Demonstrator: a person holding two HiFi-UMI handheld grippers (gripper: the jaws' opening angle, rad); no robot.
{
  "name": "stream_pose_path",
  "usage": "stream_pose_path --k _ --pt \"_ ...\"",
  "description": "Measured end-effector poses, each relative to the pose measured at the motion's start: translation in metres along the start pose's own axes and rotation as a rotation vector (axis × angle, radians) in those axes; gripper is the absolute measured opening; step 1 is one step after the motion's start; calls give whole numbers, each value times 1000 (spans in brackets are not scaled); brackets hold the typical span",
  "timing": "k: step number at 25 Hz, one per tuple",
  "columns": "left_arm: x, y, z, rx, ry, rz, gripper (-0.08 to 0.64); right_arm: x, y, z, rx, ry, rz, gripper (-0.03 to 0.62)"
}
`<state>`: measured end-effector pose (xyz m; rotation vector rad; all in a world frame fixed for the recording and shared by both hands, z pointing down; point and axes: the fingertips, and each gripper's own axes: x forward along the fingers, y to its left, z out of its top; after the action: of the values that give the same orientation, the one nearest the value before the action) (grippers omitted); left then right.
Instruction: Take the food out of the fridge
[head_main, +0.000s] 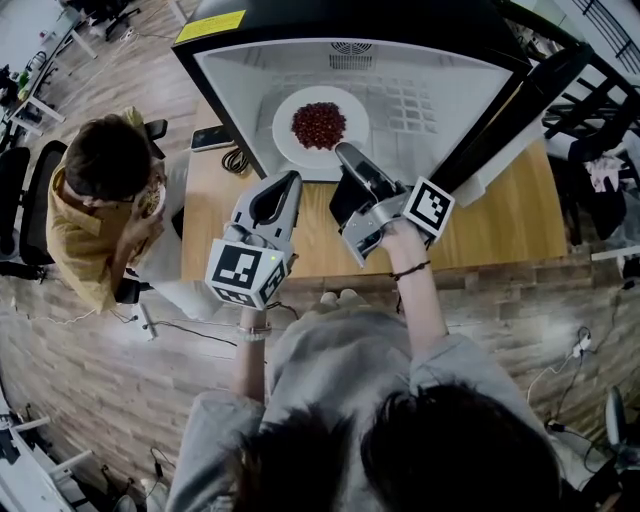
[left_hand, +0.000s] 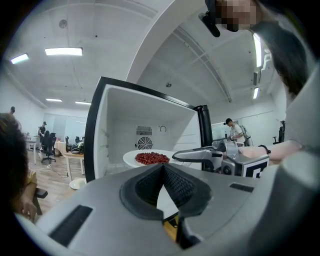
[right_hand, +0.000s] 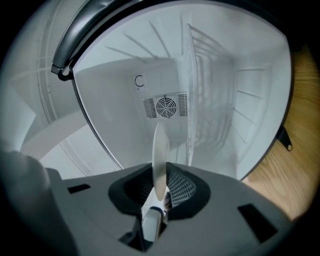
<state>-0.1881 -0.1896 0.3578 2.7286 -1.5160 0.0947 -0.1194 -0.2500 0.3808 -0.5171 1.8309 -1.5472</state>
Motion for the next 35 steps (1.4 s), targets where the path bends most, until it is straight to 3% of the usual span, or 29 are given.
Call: stream_pose_path --k 35 --pt "-25 -43 -27 9 27 12 8 -75 -13 -11 56 39 -16 71"
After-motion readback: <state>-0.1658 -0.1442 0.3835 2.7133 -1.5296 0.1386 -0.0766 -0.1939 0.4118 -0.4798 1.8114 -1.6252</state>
